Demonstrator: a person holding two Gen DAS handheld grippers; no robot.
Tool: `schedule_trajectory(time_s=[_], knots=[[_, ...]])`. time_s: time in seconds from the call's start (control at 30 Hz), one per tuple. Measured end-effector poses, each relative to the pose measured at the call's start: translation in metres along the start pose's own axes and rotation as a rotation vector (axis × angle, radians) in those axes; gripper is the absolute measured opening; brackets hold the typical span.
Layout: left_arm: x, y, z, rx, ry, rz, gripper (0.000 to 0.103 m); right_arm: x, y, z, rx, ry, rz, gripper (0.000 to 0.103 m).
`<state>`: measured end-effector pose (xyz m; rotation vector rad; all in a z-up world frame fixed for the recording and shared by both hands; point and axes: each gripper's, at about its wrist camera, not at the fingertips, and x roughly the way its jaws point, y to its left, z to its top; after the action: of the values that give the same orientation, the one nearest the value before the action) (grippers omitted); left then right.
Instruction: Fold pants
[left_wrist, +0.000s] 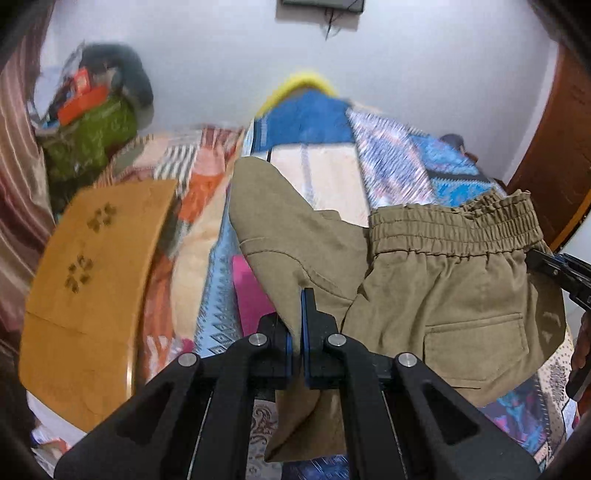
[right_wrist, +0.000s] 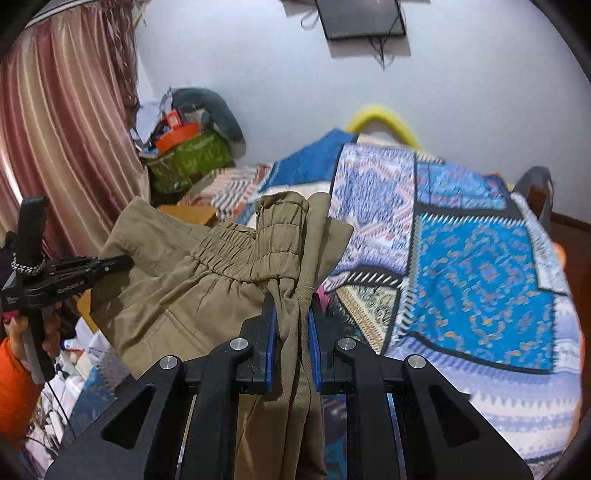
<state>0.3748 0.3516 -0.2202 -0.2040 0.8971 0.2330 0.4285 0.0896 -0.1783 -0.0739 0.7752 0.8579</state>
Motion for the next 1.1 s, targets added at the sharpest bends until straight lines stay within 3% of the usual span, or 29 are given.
schedule_trajectory(time_s=[0.27,0.5,0.67,0.83,0.97,1.1], knots=[[0.087,0.018,-0.037,-0.023,0.182,0.045,0.007,0.058,-0.013,-0.027,-0.022,0.125,-0.066,0.014],[0.083,0.024,-0.049,-0.021,0.192,0.069,0.015,0.07,-0.02,-0.034,-0.052,0.181,-0.093,0.018],[0.053,0.022,-0.055,0.025,0.195,0.106,0.015,0.056,-0.018,-0.032,-0.04,0.207,-0.121,0.029],[-0.002,0.012,-0.055,0.045,0.131,0.095,0.015,0.02,-0.006,-0.028,-0.07,0.178,-0.129,0.03],[-0.065,-0.004,-0.048,0.048,0.039,0.065,0.015,-0.032,0.016,-0.018,-0.097,0.099,-0.108,0.03],[-0.147,-0.03,-0.044,0.073,-0.104,0.041,0.015,-0.088,0.044,-0.007,-0.116,-0.004,-0.077,0.03]])
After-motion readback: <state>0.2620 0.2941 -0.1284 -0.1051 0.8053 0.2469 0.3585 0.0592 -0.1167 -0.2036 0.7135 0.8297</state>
